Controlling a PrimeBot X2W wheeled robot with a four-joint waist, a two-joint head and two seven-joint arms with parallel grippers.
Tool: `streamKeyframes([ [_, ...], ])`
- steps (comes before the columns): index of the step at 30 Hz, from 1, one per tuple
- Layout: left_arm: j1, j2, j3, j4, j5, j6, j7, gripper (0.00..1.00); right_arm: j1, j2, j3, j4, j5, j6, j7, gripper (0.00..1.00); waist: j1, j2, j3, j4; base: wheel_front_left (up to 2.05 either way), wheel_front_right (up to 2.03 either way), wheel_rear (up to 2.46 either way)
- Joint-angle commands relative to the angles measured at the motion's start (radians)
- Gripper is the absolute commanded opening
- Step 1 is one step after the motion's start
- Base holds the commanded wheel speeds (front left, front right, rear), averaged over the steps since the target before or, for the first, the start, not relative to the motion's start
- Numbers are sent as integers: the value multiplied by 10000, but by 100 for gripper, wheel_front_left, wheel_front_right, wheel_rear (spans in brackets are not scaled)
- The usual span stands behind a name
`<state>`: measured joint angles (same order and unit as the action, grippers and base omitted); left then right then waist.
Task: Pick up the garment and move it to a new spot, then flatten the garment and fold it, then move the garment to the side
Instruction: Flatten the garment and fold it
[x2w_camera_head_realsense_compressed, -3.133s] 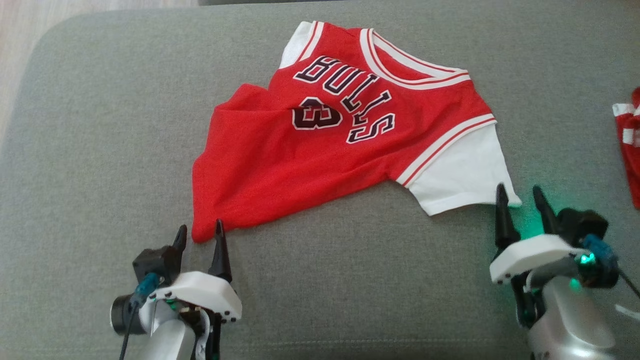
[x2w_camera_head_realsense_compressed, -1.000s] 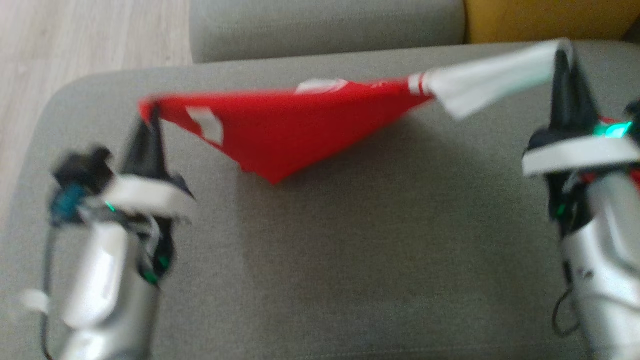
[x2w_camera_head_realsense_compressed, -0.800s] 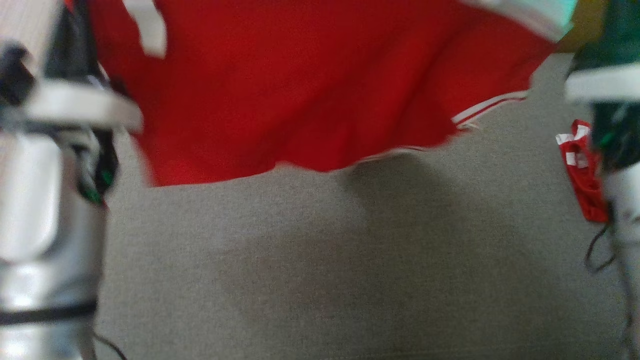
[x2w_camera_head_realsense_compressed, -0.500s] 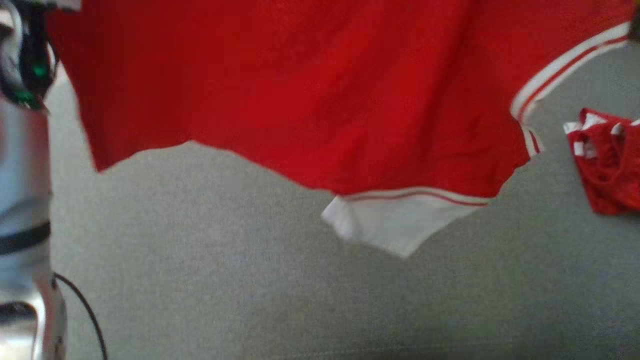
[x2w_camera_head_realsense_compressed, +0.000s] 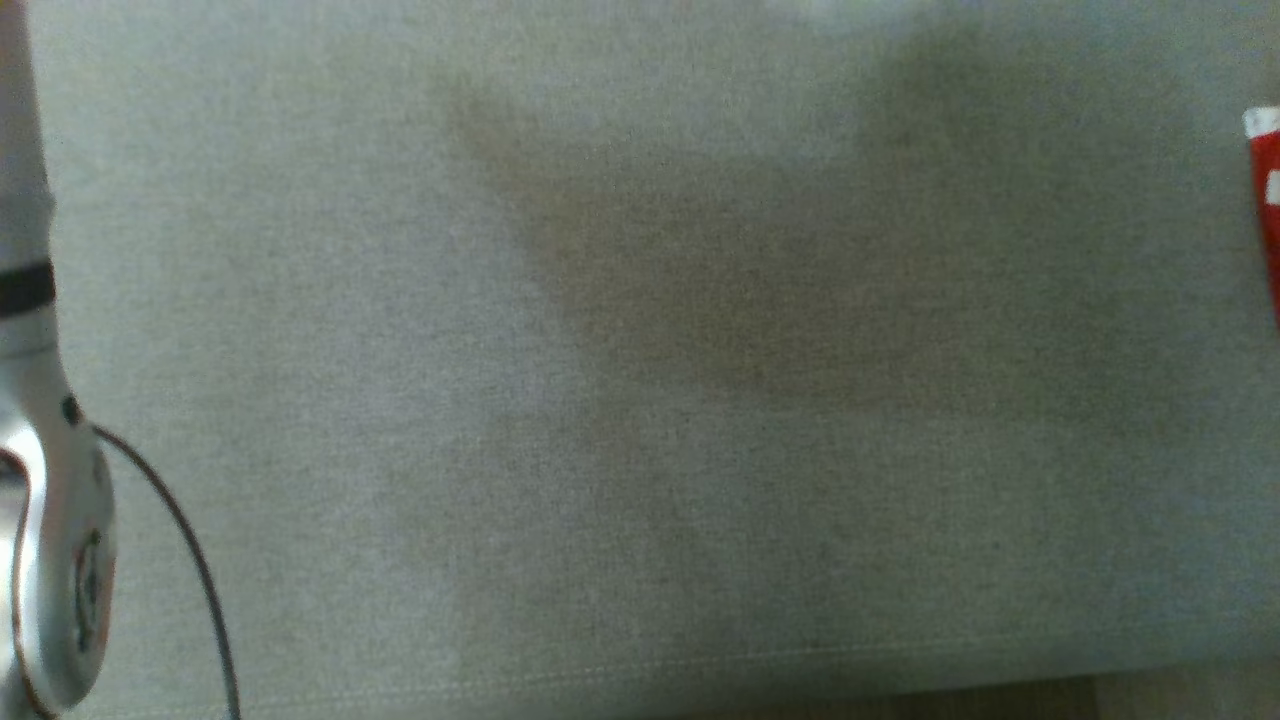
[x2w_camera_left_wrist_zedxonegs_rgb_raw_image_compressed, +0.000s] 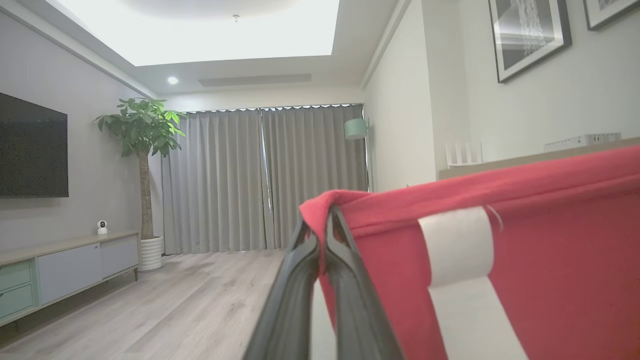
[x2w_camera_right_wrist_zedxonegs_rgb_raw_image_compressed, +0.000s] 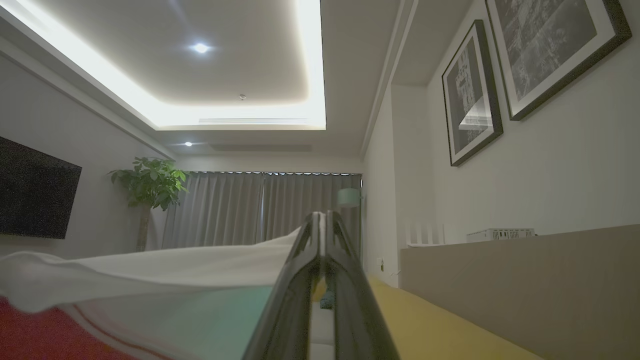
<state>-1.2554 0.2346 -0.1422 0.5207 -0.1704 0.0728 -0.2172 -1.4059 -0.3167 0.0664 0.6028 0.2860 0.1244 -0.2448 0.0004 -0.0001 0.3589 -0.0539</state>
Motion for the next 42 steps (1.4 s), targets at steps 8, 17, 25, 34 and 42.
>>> streamKeyframes([
  [8,779,-205,476,1199,-536,15,-397,0,889,278,-388,72,100,63,-165,0,-4,1,510,-123,0,0,0],
  [17,4697,-1239,629,1925,-1044,-355,-443,0,5310,269,931,-382,1880,63,-162,0,-4,1,89,-273,0,0,0],
  [25,7718,-1748,1106,1367,-1327,-298,-444,0,8645,-158,1723,-1385,3101,63,491,0,-4,1,-853,-413,0,0,0],
  [34,10219,-1839,864,673,-1756,-126,-445,0,11420,30,1965,-2013,3480,63,1471,0,-4,1,-2166,-462,0,0,0],
  [42,11777,-1842,449,562,-1996,36,-445,0,12926,8,2348,-2455,3476,63,2665,0,-4,1,-3124,-411,0,0,0],
])
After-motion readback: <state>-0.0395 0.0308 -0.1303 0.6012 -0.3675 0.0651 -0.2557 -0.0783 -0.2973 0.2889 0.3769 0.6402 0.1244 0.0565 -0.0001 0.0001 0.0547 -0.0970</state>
